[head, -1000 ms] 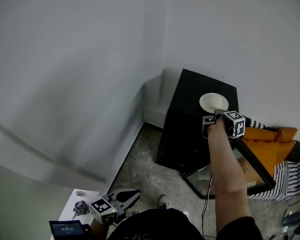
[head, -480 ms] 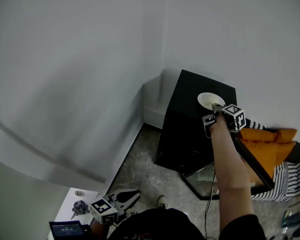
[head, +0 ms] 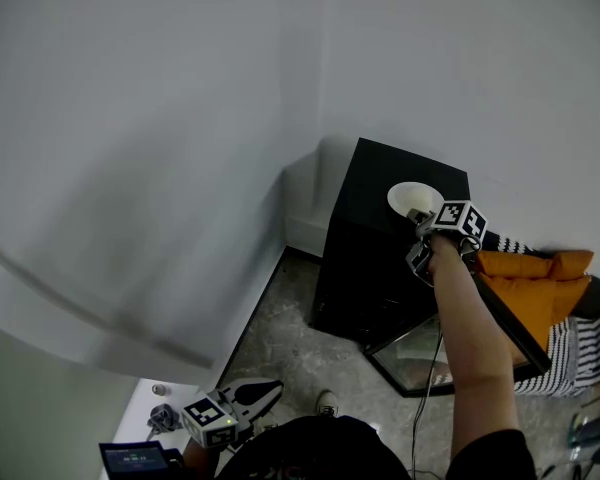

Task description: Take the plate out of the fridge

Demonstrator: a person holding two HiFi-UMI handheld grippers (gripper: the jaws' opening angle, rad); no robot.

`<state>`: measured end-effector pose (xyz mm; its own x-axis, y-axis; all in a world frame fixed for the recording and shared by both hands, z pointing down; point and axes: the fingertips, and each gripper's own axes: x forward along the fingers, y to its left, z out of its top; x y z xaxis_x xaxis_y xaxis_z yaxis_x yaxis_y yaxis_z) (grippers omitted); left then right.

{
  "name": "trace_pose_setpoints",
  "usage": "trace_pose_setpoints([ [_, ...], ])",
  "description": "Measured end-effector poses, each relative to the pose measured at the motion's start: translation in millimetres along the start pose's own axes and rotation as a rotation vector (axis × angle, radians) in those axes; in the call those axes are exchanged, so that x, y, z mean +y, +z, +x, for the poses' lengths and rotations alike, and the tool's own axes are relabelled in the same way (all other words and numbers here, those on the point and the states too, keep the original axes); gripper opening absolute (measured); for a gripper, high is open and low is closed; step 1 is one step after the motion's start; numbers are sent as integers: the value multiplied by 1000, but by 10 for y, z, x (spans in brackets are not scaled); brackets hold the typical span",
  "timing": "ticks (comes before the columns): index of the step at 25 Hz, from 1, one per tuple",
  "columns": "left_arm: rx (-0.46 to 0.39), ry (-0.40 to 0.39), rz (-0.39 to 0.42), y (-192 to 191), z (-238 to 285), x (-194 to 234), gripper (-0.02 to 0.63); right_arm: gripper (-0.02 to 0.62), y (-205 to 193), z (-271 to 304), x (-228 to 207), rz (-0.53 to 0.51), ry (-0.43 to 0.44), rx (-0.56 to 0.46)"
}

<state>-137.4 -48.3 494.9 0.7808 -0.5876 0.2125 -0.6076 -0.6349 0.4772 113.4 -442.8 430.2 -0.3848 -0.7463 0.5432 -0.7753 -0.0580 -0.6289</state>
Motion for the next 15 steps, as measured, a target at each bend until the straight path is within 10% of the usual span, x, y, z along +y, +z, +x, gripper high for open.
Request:
trace_pose_setpoints([
  [8,29,-35,34,-64,0,-23,5,136,-20,37,-171,-204,6,120],
  [15,45,-56,49,-162,-11,-18,5,202,-34,-150,96,-32,177,76],
])
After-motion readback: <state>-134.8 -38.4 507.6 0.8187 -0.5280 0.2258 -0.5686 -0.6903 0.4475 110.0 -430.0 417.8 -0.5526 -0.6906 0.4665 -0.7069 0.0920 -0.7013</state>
